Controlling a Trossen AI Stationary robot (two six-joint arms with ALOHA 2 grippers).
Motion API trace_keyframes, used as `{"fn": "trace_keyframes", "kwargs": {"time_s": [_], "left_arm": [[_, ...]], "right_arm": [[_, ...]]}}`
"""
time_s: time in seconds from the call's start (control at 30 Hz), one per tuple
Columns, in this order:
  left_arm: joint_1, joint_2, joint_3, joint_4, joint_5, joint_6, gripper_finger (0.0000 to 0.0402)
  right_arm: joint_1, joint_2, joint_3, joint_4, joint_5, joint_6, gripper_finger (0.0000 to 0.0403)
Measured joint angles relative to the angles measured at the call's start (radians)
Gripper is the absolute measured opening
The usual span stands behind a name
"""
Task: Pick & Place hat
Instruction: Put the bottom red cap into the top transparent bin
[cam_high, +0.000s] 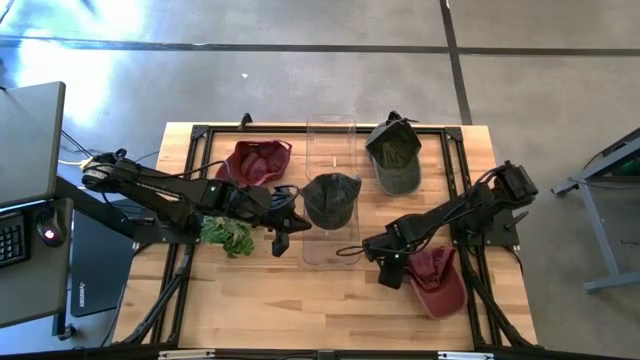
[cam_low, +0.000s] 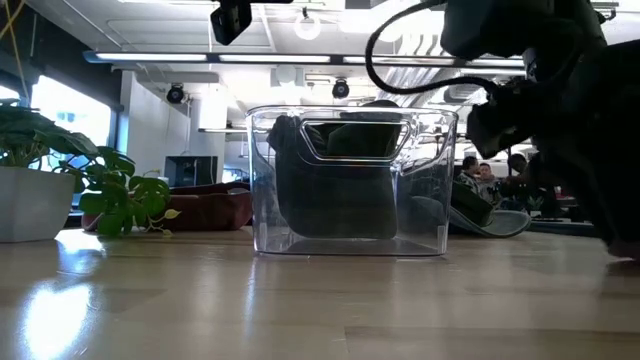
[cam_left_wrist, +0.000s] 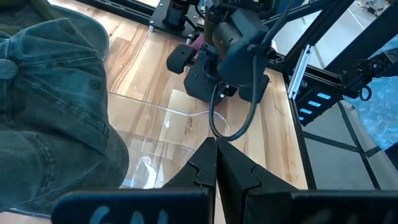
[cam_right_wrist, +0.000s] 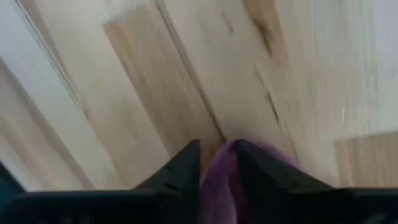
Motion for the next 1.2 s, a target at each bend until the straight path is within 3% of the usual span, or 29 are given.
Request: {"fn": "trace_keyframes", "kwargs": {"time_s": [0.1,0.17,0.4,0.63,0.73,0.83,1.07,1.13,1.2], "left_arm": [[0.0,0.0,0.0,0.0,0.0,0.0,0.0001],[0.0,0.0,0.0,0.001,0.0,0.006,0.0001],[0.0,0.0,0.0,0.04,-0.002,0.048,0.0001],[0.0,0.0,0.0,0.337,0.067,0.321,0.0001],[0.0,0.006,0.001,0.43,0.074,0.421,0.0001],[0.006,0.008,0.007,0.425,0.045,0.473,0.0001],[0.046,0.021,0.016,0.375,0.035,0.47,0.0001],[0.046,0.019,0.017,0.386,0.034,0.469,0.0001],[0.045,0.018,0.017,0.386,0.028,0.469,0.0001]], "right_arm": [[0.0,0.0,0.02,-0.061,-0.072,-0.034,0.0027],[0.001,-0.008,0.045,-0.098,-0.11,-0.058,0.0009],[0.002,-0.16,0.165,-0.245,-0.142,-0.063,0.0004],[0.008,-0.446,0.248,-0.226,-0.232,-0.063,0.0003],[0.03,-0.561,0.257,-0.201,-0.219,-0.077,0.0006],[0.05,-0.637,0.257,-0.296,-0.069,-0.142,0.0003],[0.057,-0.678,0.254,-0.504,0.516,-0.274,0.0002],[0.057,-0.66,0.254,-0.484,0.614,-0.344,0.0004],[0.057,-0.631,0.254,-0.459,0.641,-0.397,0.0003]]}}
